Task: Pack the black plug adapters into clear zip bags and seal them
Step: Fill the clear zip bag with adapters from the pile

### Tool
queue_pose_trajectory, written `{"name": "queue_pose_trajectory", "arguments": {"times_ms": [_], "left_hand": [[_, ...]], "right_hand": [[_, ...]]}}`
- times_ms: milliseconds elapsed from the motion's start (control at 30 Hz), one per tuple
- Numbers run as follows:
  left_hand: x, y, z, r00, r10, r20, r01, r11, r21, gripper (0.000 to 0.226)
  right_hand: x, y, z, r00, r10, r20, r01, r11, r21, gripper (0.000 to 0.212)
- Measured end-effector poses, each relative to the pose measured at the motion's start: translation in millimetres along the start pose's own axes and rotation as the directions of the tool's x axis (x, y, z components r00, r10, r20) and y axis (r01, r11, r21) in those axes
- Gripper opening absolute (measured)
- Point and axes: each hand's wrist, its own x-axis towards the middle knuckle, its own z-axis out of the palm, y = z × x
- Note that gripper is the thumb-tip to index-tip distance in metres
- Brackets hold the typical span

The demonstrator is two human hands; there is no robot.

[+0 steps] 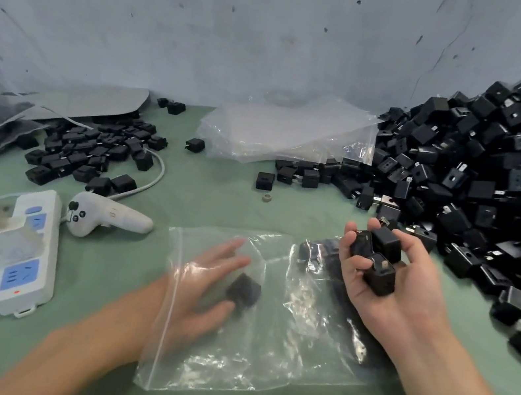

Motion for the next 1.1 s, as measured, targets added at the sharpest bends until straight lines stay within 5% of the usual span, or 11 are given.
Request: {"name": "queue_pose_trajectory", "arguments": {"times_ms": [100, 367, 500, 633, 767, 1000, 1100], "left_hand": [[-0.9, -8.3, -3.9, 0.991, -0.122, 0.063, 0.125, 0.991, -0.047, 0.041], [18.6, 15.1, -2.6, 0.991, 0.060, 0.123, -0.092, 0.958, 0.272, 0.044], [33.6, 33.2, 10.9, 0.992, -0.055, 0.117, 0.047, 0.996, 0.076, 0.016], [40.6, 28.6, 11.4, 0.963, -0.072, 0.259, 0.079, 0.997, -0.018, 0.045], [49.1, 34.3, 13.0, 0.930, -0.067, 0.362, 0.166, 0.954, -0.248, 0.031], [76.3, 42.2, 30.8, 0.957, -0.226, 0.183, 0.246, 0.965, -0.094, 0.028], [80.2, 39.7, 38.4, 0.956, -0.196, 0.219, 0.212, 0.976, -0.050, 0.034]], "right_hand": [[0.6, -0.3, -0.2, 1.000, 0.007, 0.001, -0.007, 1.000, 0.006, 0.018], [-0.7, 0.2, -1.1, 1.000, 0.015, 0.019, -0.016, 1.000, 0.019, 0.017], [-0.2, -0.5, -2.4, 0.999, 0.023, 0.036, -0.024, 0.999, 0.037, 0.017], [0.5, -0.8, -2.7, 0.998, 0.034, 0.050, -0.036, 0.999, 0.040, 0.019], [1.3, -1.3, -3.9, 0.998, 0.036, 0.053, -0.038, 0.998, 0.054, 0.016], [0.6, -1.5, -4.7, 0.998, 0.037, 0.049, -0.039, 0.998, 0.054, 0.016], [1.0, -2.1, -4.9, 0.998, 0.043, 0.054, -0.045, 0.998, 0.052, 0.017]]}}
